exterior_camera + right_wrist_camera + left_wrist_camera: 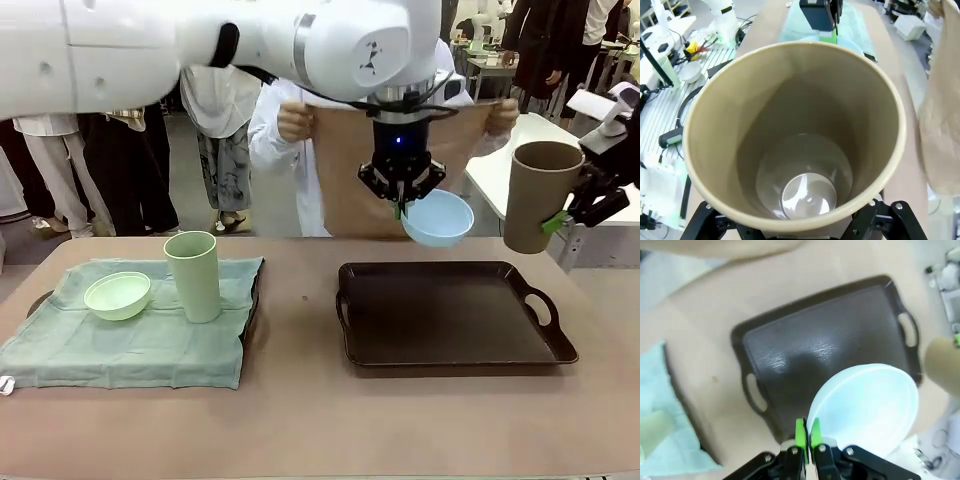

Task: Set up a tray with a mat and arrange the tableware.
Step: Pick up the Picnic Bowl and Reusable plastic cup from the Handle tray in front of the human's position and hold them in the air, then place the Picnic Bowl and Reusable plastic cup back onto the Handle tray in front of the human's position.

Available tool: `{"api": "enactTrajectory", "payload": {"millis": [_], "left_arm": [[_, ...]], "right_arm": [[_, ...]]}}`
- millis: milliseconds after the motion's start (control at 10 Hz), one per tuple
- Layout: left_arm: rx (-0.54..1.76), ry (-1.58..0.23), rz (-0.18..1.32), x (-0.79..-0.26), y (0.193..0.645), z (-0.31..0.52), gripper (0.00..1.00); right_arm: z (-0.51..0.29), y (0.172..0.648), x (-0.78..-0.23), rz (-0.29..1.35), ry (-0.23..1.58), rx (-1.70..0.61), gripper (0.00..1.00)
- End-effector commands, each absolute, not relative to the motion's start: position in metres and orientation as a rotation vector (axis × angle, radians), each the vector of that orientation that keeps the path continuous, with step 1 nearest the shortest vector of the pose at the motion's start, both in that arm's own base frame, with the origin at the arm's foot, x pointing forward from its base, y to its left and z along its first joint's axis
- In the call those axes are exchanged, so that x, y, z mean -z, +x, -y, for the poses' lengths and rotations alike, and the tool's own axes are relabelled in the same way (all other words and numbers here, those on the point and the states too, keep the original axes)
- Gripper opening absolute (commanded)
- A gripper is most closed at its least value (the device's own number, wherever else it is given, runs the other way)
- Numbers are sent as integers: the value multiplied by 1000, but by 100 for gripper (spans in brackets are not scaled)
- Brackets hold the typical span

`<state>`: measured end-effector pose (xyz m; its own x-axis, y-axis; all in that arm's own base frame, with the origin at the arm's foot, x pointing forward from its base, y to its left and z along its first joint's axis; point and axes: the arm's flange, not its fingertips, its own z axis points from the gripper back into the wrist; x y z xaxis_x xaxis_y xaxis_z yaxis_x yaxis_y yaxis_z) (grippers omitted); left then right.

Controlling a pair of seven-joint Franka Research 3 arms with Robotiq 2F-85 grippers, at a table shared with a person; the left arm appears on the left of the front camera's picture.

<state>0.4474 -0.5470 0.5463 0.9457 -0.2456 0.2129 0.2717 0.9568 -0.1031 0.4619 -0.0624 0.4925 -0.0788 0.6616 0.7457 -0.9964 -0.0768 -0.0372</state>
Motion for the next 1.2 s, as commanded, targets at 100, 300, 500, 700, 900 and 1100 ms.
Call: {"api": "enactTrajectory", "payload": {"millis": [100,300,500,700,900,1100], "left_arm": [[264,-132,200,-546,447,547,0],[264,-132,200,-546,447,547,0],[264,-132,200,-546,447,547,0],[264,-132,200,-546,447,547,0],[264,-132,200,-546,447,547,0],[264,-132,200,-546,447,547,0]], "right_arm": [[62,462,-492,669,665,-1555,0],[62,462,-492,669,665,-1555,0],[62,462,-492,669,665,-1555,0],[62,462,-492,669,665,-1555,0],[62,462,-492,669,665,-1555,0],[62,462,-492,669,665,-1555,0]]}}
